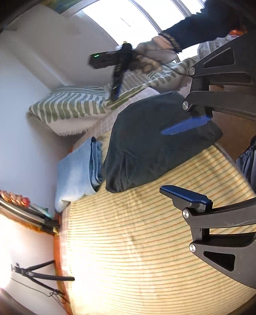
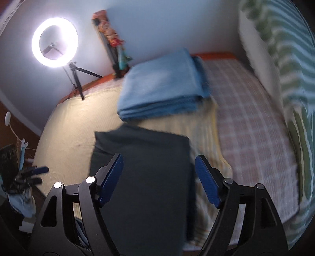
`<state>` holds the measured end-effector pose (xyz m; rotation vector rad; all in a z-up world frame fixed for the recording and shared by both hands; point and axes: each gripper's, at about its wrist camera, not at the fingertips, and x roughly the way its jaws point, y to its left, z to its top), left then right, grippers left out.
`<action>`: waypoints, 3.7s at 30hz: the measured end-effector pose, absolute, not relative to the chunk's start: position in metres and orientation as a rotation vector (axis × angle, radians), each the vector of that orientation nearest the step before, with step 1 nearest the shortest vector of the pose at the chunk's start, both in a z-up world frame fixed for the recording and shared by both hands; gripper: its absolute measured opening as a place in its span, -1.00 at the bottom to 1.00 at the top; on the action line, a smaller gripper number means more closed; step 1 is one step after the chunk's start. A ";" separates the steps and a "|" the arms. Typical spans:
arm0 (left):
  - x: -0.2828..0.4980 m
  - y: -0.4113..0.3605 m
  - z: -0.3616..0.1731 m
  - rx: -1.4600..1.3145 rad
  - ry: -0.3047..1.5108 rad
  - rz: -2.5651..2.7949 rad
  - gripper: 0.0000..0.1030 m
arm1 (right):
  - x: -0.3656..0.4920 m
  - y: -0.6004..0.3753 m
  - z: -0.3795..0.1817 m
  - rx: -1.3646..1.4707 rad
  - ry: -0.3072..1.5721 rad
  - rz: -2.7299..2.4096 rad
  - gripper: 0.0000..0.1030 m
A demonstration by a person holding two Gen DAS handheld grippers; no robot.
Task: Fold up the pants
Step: 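Grasp the folded trousers edge with the left tool while the right tool grips the other edge, then lift the folded trousers with both tools and carry them onto the denim cloth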
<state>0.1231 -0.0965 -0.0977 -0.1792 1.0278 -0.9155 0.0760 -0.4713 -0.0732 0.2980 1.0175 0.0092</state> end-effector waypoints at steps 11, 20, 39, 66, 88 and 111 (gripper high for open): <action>0.144 -0.142 -0.148 -0.262 1.165 -0.929 0.02 | 0.048 -0.511 -0.132 0.547 1.078 0.114 0.52; 0.145 -0.160 -0.169 -0.288 1.216 -0.908 0.02 | 0.062 -0.501 -0.166 0.555 1.160 0.151 0.57; 0.147 -0.186 -0.179 -0.231 1.177 -0.931 -0.34 | 0.060 -0.469 -0.160 0.380 1.146 0.112 -0.10; 0.138 -0.191 -0.188 -0.260 1.180 -0.952 -0.68 | 0.049 -0.476 -0.166 0.438 1.153 0.116 -0.01; 0.145 -0.182 -0.093 -0.233 0.942 -1.092 -0.92 | 0.054 -0.412 -0.053 0.176 0.966 0.079 -0.45; 0.300 -0.228 -0.012 -0.213 0.728 -1.049 -0.92 | 0.221 -0.455 0.014 0.088 0.782 0.040 -0.46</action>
